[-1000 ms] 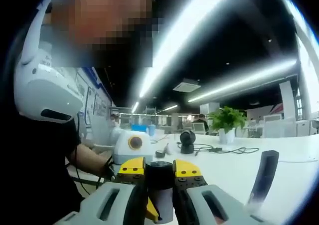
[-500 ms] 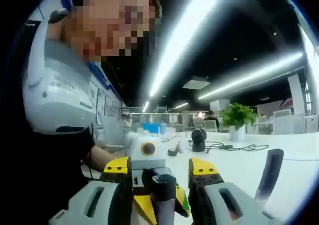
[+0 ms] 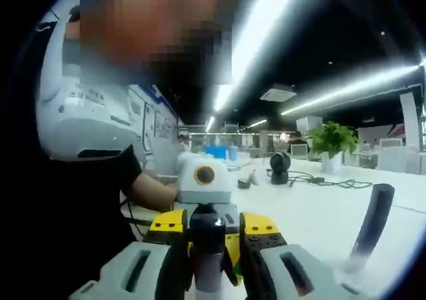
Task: Pick up cosmetic bottle twist off cap place on table pick up cap screw tight cap place on table
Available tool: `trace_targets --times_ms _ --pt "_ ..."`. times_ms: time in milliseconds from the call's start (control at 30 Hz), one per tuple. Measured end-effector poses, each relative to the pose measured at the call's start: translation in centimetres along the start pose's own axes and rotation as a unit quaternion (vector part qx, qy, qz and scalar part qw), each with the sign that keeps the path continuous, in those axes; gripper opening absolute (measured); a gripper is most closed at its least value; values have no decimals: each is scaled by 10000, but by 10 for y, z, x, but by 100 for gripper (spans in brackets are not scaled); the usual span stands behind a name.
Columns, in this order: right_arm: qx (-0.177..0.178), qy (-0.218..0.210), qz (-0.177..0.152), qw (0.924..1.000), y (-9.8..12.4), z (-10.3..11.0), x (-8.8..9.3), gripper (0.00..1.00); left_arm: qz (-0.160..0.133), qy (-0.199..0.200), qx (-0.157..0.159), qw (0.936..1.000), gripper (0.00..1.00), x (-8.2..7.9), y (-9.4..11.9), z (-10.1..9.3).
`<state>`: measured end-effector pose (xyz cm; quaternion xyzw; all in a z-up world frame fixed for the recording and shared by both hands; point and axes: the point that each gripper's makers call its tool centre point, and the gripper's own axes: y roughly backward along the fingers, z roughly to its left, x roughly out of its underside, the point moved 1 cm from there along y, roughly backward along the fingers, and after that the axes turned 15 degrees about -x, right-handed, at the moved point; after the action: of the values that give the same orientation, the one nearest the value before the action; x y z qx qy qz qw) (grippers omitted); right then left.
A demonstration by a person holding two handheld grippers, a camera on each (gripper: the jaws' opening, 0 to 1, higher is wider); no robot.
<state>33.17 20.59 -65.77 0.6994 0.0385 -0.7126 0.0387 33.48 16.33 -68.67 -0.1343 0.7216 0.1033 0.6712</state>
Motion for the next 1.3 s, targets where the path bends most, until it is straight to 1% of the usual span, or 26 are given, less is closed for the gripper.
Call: trace_targets --times_ms 133,233,300,400,500,567,600,633,667,700,733,767,800,833,867,900,933,1033,1067,1100,1133,1167,1200,1233,1267,1300 --pt "-76 31 37 10000 -5 0 0 22 66 -30 96 9999 9 4 0 -6" --pt "-145 -10 117 9998 -8 1 4 16 69 -126 55 9999 9 5 0 -7" --pt "-141 -85 93 9998 -8 1 4 14 63 -92 27 9999 9 4 0 -7" --pt "-100 -150 105 9998 -8 0 5 13 61 -149 -13 9999 9 4 0 -7" --pt "-76 158 249 9995 -9 1 6 13 60 -359 -60 9993 9 5 0 -6" --pt "8 539 268 9982 -9 0 2 13 -25 -546 -137 9984 8 3 0 -5" --pt "-4 633 241 9977 -10 3 0 12 -94 -638 -190 9977 8 0 0 -4" --pt "27 569 238 9981 -10 3 0 12 -76 -616 -209 9979 8 0 1 -5" --pt "137 408 167 9989 -9 1 -3 12 -80 -574 -275 9979 8 -2 1 -4" --pt "169 379 134 9990 -8 -1 -5 12 -42 -431 -311 9986 8 -4 2 -4" --pt "162 413 120 9989 -8 0 -6 12 -80 -503 -361 9980 7 -7 1 -4" --pt "211 511 172 9983 -9 0 -7 12 -19 -617 -442 9971 7 -7 2 -3" --pt "254 551 190 9980 -9 -1 -7 12 -28 -822 -569 9950 6 -9 2 0" --pt "251 525 175 9981 -9 -1 -7 12 27 -725 -542 9959 6 -8 2 -3" --pt "356 532 163 9978 -8 -3 -9 12 99 -773 -703 9945 6 -9 2 1" --pt "425 493 101 9978 -7 -5 -11 12 41 -841 -804 9932 6 -12 2 2" --pt "487 492 61 9976 -7 -6 -13 12 18 -755 -879 9933 6 -14 2 2" --pt "560 574 40 9968 -8 -5 -13 11 65 -923 -1051 9901 5 -14 3 2" --pt "659 681 91 9955 -8 -6 -12 11 118 -930 -1110 9894 5 -13 4 3" --pt "638 636 88 9959 -10 -4 -11 11 102 -1021 -1161 9879 5 -13 4 4" --pt "653 629 136 9958 -10 -5 -10 11 191 -992 -1138 9884 5 -10 5 3" --pt "732 650 80 9952 -9 -6 -11 11 156 -1044 -1250 9865 5 -12 5 5" --pt "752 544 87 9956 -9 -8 -10 11 195 -971 -1271 9869 4 -11 6 6" --pt "851 708 39 9938 -9 -9 -12 11 157 -1051 -1381 9847 4 -13 5 9" --pt "838 470 11 9954 -9 -11 -9 11 248 -967 -1376 9854 4 -11 6 9" --pt "888 620 51 9941 -8 -12 -10 11 224 -1003 -1483 9836 4 -11 6 12"
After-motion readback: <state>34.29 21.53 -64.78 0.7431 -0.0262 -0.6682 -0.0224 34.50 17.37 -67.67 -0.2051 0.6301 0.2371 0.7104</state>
